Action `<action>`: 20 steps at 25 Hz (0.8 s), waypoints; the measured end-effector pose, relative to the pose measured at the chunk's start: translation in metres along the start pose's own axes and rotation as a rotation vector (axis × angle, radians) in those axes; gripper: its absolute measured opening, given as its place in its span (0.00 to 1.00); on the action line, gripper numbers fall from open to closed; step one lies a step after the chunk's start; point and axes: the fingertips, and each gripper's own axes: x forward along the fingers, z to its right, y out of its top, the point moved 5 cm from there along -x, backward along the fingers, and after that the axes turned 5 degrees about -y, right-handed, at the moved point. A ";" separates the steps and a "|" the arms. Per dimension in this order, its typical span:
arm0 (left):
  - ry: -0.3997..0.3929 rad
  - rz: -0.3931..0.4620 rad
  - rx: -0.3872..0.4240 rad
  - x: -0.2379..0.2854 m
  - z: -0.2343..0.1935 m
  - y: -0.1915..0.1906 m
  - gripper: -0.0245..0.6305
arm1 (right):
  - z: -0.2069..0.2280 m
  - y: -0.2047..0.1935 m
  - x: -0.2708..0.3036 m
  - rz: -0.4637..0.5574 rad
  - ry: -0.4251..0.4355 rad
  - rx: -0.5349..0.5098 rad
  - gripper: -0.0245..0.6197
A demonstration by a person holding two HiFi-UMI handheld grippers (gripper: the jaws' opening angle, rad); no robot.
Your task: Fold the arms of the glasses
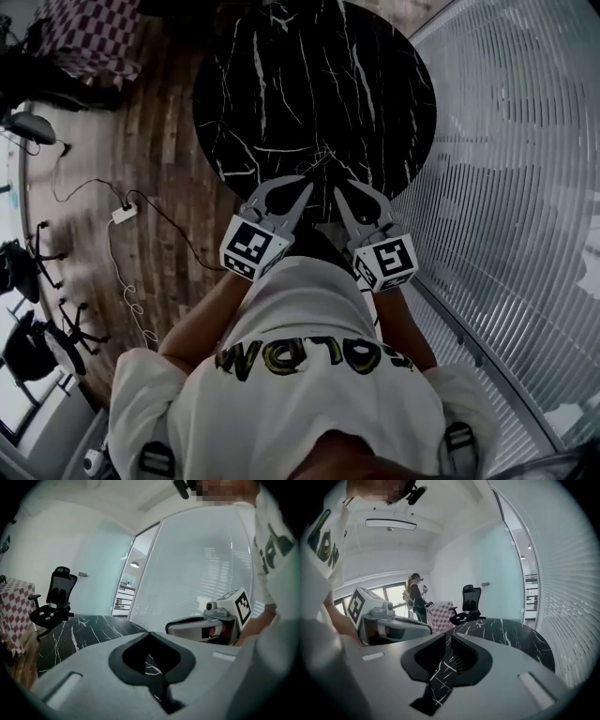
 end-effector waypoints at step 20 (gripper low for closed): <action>0.004 0.181 -0.056 -0.032 0.030 0.086 0.04 | -0.040 0.109 -0.041 0.175 0.012 -0.026 0.04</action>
